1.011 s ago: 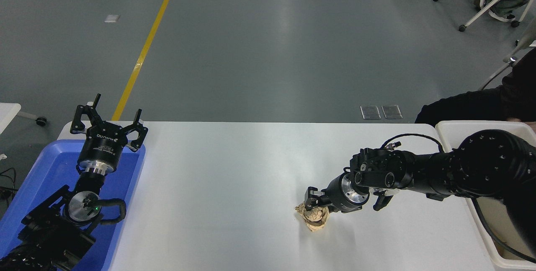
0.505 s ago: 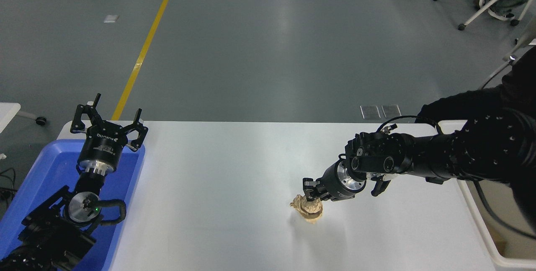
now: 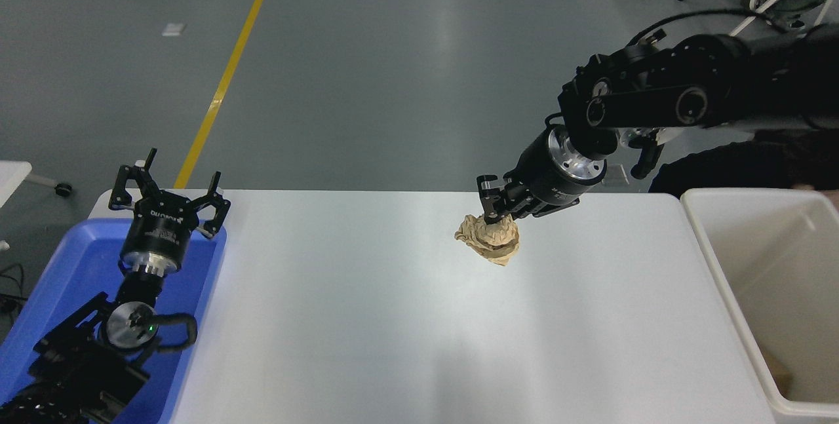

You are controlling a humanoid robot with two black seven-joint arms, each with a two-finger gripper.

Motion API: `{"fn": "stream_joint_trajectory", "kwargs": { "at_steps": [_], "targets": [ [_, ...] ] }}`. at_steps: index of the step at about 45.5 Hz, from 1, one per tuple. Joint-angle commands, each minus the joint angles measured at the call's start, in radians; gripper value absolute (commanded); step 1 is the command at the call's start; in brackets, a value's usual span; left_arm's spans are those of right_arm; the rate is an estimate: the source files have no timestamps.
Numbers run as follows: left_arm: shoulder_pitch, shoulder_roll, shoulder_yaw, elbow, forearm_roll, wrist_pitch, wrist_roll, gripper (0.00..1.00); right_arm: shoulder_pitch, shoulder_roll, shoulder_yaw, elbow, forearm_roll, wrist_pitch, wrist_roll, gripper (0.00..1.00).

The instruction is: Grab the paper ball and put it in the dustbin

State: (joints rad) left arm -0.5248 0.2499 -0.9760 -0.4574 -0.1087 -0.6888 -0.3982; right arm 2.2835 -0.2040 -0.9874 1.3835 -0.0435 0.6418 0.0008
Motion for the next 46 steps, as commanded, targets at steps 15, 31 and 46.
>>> {"fn": "stream_joint_trajectory", "kwargs": {
  "at_steps": [15, 31, 46],
  "targets": [
    [-0.001, -0.001, 0.002, 0.000, 0.000, 0.000, -0.001, 1.00, 0.185, -0.119, -0.155, 0.066, -0.061, 0.061, -0.005, 0.00],
    [-0.003, -0.001, 0.003, 0.000, -0.002, 0.002, -0.001, 1.00, -0.083, -0.702, -0.189, -0.273, -0.565, 0.050, 0.005, 0.00],
    [-0.003, -0.001, 0.002, 0.000, -0.002, 0.000, -0.001, 1.00, -0.790, -0.824, 0.329, -0.662, -0.559, -0.131, 0.024, 0.00]
  ]
}}
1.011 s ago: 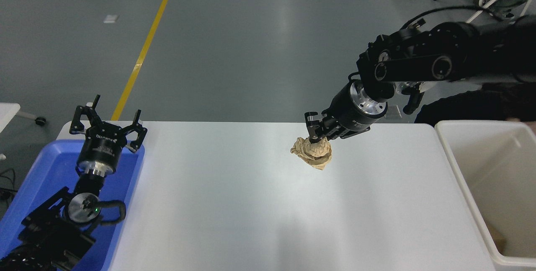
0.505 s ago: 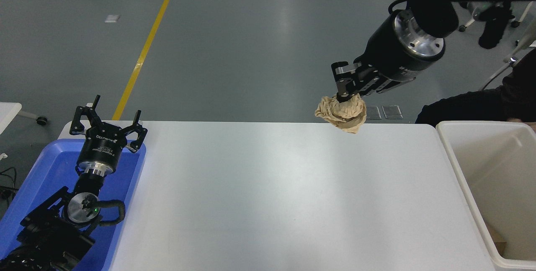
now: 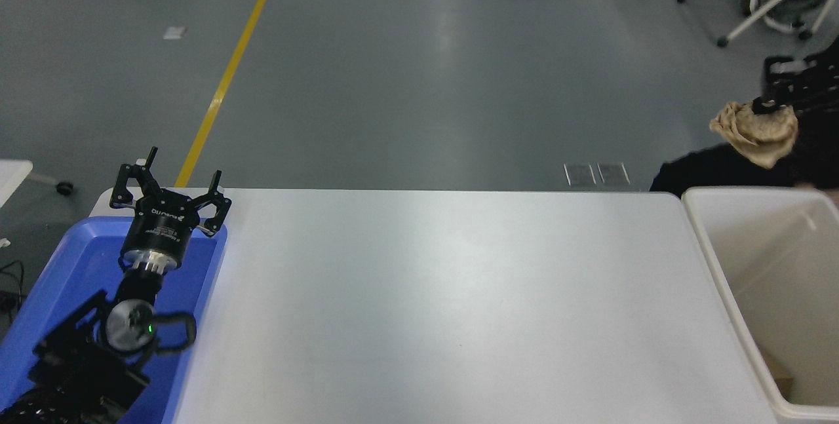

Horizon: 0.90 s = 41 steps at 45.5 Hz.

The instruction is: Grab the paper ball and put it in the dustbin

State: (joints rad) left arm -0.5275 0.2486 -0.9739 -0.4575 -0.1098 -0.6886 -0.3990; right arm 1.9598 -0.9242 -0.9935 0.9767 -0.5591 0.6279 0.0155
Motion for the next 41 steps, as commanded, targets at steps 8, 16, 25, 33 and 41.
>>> {"fn": "stream_joint_trajectory", "kwargs": {
  "at_steps": [8, 16, 25, 33, 41],
  "targets": [
    [0.000, 0.000, 0.000, 0.000, -0.001, 0.000, 0.000, 1.00, -0.858, 0.001, 0.668, -0.404, -0.041, -0.263, -0.002, 0.00],
    [0.000, 0.001, 0.000, 0.000, -0.001, 0.000, 0.000, 1.00, -1.108, 0.211, 0.808, -0.702, 0.106, -0.353, -0.005, 0.00],
    [0.000, 0.000, 0.000, 0.000, -0.001, 0.000, 0.000, 1.00, -1.228, 0.356, 0.800, -0.854, 0.366, -0.369, -0.006, 0.00],
    [-0.002, 0.000, 0.001, 0.000, -0.001, 0.000, 0.000, 1.00, -1.286, 0.412, 0.797, -0.854, 0.415, -0.445, -0.006, 0.00],
    [-0.002, 0.000, 0.001, 0.000, -0.001, 0.000, 0.000, 1.00, -1.303, 0.441, 0.797, -0.854, 0.415, -0.461, -0.005, 0.00]
  ]
}}
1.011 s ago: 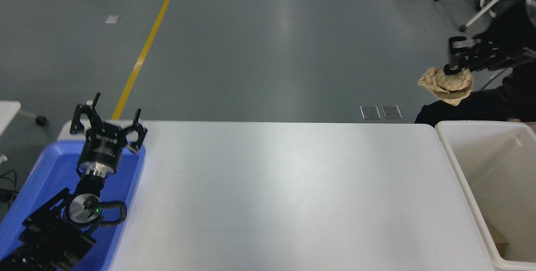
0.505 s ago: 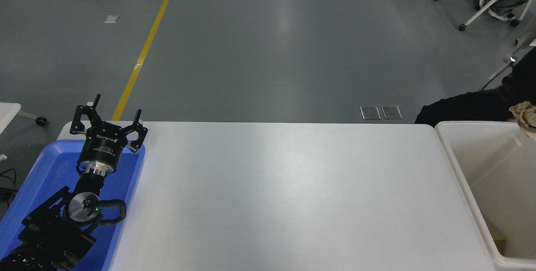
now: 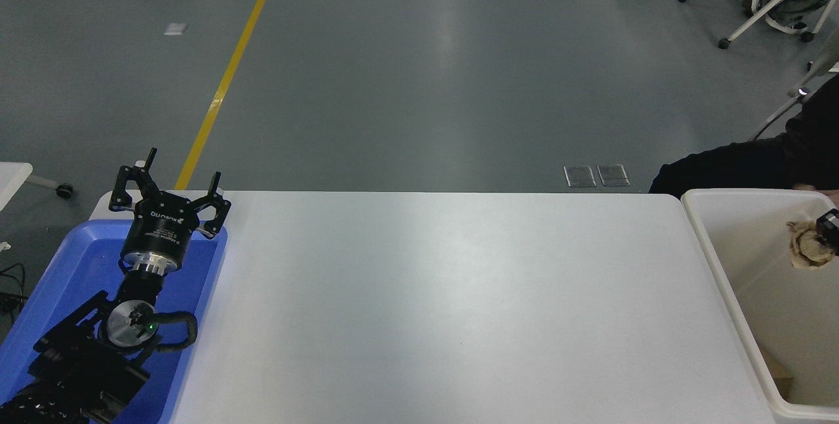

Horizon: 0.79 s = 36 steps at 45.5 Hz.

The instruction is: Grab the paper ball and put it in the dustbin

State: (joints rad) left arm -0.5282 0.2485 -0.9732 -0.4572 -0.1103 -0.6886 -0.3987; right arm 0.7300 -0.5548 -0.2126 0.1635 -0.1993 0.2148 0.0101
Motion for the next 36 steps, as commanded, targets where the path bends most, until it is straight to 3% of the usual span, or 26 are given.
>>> {"fn": "stream_joint_trajectory", "kwargs": {
  "at_steps": [1, 4, 5, 6, 7, 20, 28, 36],
  "targets": [
    [0.001, 0.000, 0.001, 0.000, 0.000, 0.001, 0.000, 1.00, -0.073, 0.073, 0.016, -0.041, 0.055, -0.049, 0.001, 0.00],
    [-0.001, 0.000, 0.001, 0.000, 0.000, 0.001, 0.000, 1.00, -0.075, 0.075, 0.015, -0.041, 0.055, -0.049, 0.001, 0.03],
    [-0.001, 0.000, 0.001, 0.000, 0.000, 0.000, 0.000, 1.00, -0.075, 0.073, 0.015, -0.039, 0.055, -0.049, 0.001, 0.30],
    [-0.001, 0.000, 0.001, 0.000, 0.000, 0.000, 0.000, 1.00, -0.075, 0.075, 0.013, -0.041, 0.055, -0.049, 0.001, 0.74],
    [-0.001, 0.000, 0.001, 0.000, 0.000, 0.001, 0.000, 1.00, -0.075, 0.073, 0.013, -0.038, 0.055, -0.048, 0.001, 1.00],
    [-0.001, 0.000, 0.001, 0.000, 0.000, 0.000, 0.000, 1.00, -0.029, 0.065, -0.034, -0.019, 0.043, -0.032, 0.008, 1.00],
    [-0.003, 0.000, 0.002, 0.000, 0.000, 0.000, 0.000, 1.00, 0.132, 0.001, -0.266, 0.043, 0.041, -0.008, 0.013, 1.00],
    [-0.004, 0.000, 0.005, -0.001, 0.001, 0.000, 0.000, 1.00, 0.440, -0.105, -0.528, 0.269, 0.015, 0.014, 0.013, 1.00]
  ]
}}
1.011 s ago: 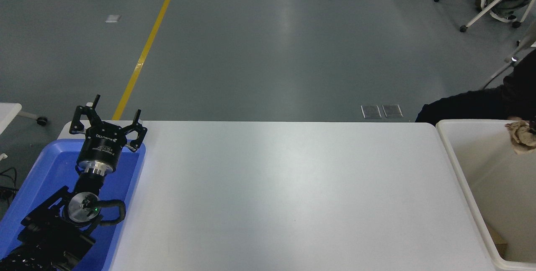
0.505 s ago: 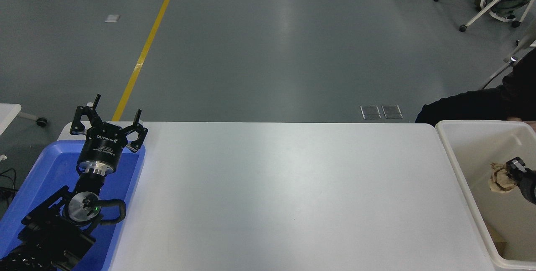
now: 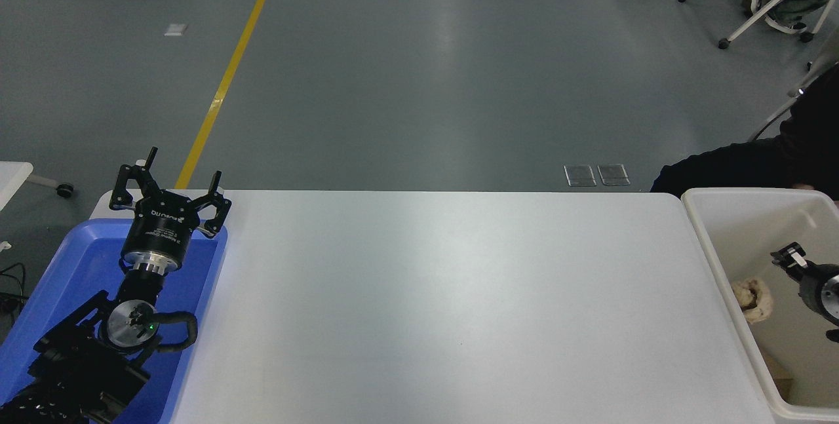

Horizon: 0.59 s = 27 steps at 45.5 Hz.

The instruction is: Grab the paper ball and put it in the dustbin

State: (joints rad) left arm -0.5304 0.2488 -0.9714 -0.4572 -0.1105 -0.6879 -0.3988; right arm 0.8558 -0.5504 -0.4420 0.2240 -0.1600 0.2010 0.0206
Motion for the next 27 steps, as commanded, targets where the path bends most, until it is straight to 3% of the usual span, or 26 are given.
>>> {"fn": "stream_joint_trajectory", "kwargs": {
  "at_steps": [1, 12, 20, 27],
  "targets": [
    [-0.002, 0.000, 0.003, -0.001, 0.002, -0.002, 0.000, 1.00, 0.366, -0.120, -0.335, 0.250, -0.036, 0.034, 0.004, 1.00],
    [0.000, 0.000, 0.005, 0.000, 0.002, -0.002, 0.002, 1.00, 0.983, -0.128, -0.578, 0.731, -0.115, 0.193, -0.008, 1.00],
    [0.000, 0.000, 0.003, 0.000, 0.000, -0.001, 0.000, 1.00, 1.253, 0.015, -0.586, 0.958, -0.113, 0.481, -0.010, 1.00],
    [0.001, 0.000, 0.003, 0.000, 0.000, -0.001, 0.000, 1.00, 1.342, 0.176, -0.580, 1.110, -0.090, 0.584, -0.011, 1.00]
  ]
}}
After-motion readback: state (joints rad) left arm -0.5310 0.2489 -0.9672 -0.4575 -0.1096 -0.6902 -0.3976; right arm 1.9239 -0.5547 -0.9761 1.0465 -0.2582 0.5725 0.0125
